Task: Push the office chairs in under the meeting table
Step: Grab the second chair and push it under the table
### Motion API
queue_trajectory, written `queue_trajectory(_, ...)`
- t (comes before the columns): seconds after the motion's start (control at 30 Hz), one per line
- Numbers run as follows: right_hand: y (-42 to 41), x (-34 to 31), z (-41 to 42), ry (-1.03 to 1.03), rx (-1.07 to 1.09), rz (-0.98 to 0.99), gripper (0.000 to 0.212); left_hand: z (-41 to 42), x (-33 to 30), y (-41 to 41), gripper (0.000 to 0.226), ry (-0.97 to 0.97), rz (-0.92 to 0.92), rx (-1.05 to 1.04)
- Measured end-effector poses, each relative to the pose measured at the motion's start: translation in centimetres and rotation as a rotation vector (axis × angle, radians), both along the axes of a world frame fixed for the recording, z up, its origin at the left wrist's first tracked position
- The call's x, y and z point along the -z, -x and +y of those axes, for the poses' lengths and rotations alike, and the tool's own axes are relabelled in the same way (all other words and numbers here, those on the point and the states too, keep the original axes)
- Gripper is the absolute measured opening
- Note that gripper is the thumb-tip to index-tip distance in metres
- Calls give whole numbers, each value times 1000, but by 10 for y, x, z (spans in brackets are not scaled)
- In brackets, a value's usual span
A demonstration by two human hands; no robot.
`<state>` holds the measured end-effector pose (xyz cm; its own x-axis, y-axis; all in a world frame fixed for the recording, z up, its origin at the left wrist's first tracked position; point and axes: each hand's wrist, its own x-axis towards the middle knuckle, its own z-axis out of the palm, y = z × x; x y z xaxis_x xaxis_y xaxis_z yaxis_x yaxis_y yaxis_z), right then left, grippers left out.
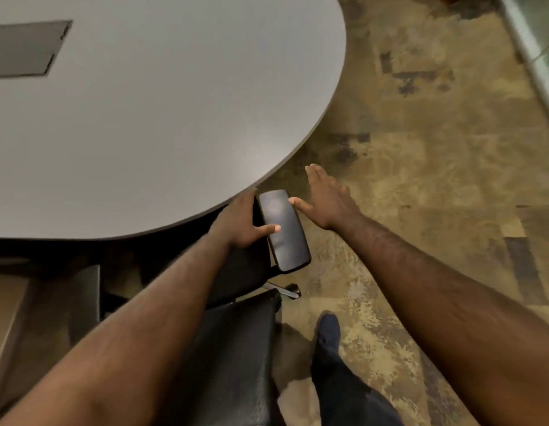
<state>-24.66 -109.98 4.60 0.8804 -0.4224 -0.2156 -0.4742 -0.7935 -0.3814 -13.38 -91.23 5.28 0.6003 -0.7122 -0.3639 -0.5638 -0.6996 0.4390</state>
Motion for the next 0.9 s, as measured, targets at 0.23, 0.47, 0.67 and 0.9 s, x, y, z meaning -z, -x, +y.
queue_trajectory(0.23,-37,75,6,-557,163,21,90,-13,64,20,123,-50,503,-476)
queue_trajectory(0.47,-51,118,10,-1122,377,50,56,-21,96,40,99,116,964,-765)
queue_trajectory(0.67,-51,131,16,-1108,423,28,50,-15,112,44,102,282,1207,-822)
queue_trajectory(0.9,-53,145,19,-1073,458,-38,53,-14,134,38,106,255,1056,-742)
